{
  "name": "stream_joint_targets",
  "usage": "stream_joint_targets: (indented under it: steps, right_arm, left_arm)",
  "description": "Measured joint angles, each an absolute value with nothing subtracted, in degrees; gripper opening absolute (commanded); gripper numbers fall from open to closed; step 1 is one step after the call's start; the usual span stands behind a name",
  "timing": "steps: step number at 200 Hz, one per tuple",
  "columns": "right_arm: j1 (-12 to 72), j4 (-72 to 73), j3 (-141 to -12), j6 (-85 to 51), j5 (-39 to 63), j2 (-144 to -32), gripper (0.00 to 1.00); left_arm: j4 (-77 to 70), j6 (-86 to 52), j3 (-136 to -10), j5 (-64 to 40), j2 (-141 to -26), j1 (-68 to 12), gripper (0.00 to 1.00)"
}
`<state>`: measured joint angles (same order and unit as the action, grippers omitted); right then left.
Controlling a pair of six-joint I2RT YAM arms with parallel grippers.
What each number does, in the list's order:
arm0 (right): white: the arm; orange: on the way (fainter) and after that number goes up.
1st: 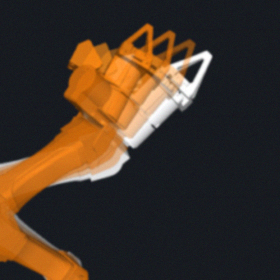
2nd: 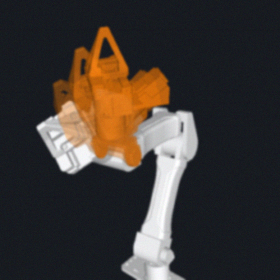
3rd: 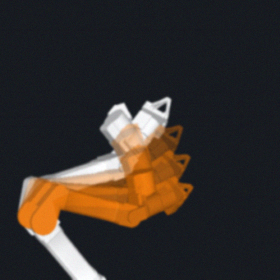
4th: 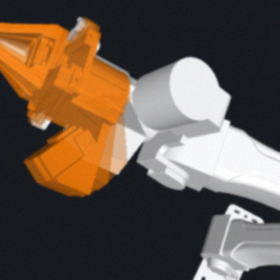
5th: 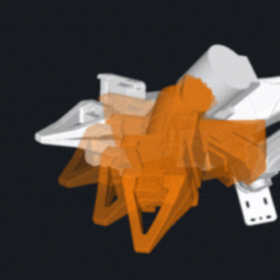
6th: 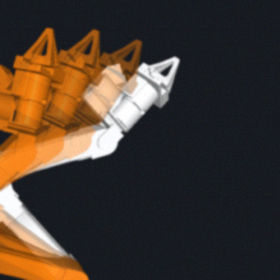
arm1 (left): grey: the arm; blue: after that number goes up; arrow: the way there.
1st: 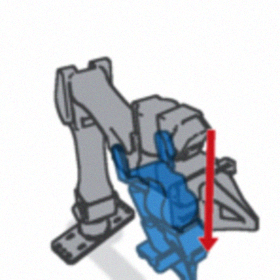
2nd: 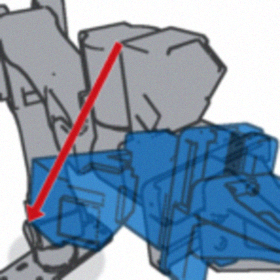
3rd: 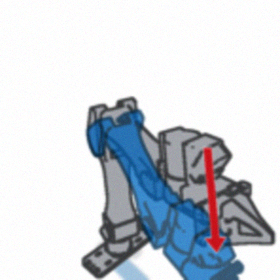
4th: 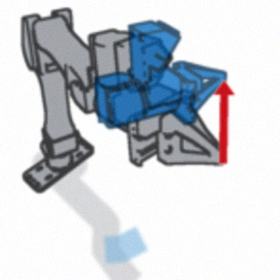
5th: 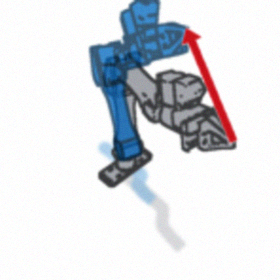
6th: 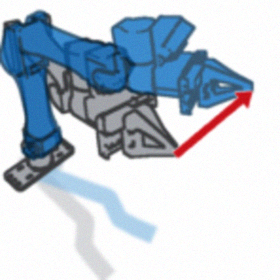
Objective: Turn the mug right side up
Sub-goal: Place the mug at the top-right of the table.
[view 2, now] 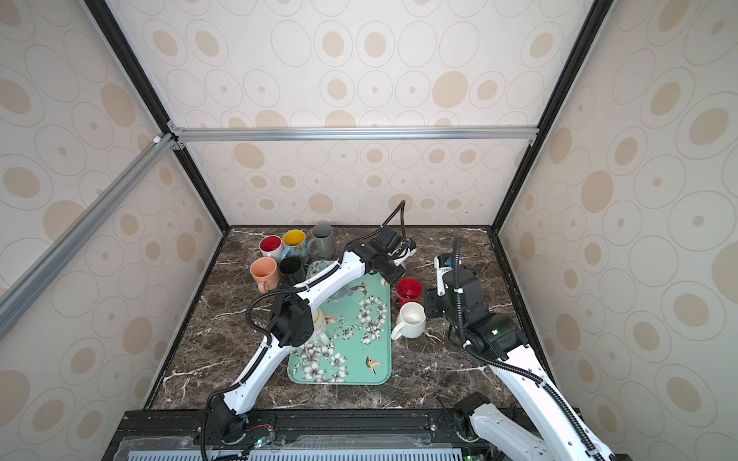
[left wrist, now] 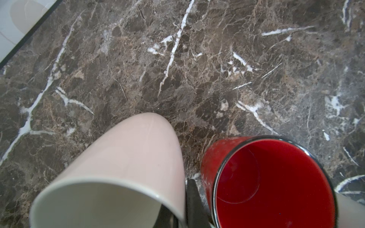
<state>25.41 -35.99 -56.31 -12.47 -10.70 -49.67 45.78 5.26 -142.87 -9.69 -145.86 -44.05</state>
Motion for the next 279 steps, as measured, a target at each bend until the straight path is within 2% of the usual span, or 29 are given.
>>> stream_joint_targets:
  steps: [52, 129, 279]
  right_arm:
    - [25.4, -35.3, -56.3, -12.5, -10.6, -49.7, 0.51]
    - [25.4, -35.2, -56.3, -12.5, -10.6, -49.7, 0.51]
    - [25.4, -35.1, -55.6, -12.6, -10.8, -49.7, 0.51]
  left_arm:
    - [45.8, 5.8, -142.9, -9.5, -145.9, -44.2, 0.10]
    - [45.5, 6.7, -143.8, -8.6, -146.0, -44.2, 0.29]
    - [40.6, 6.7, -143.8, -8.7, -146.0, -44.2, 0.41]
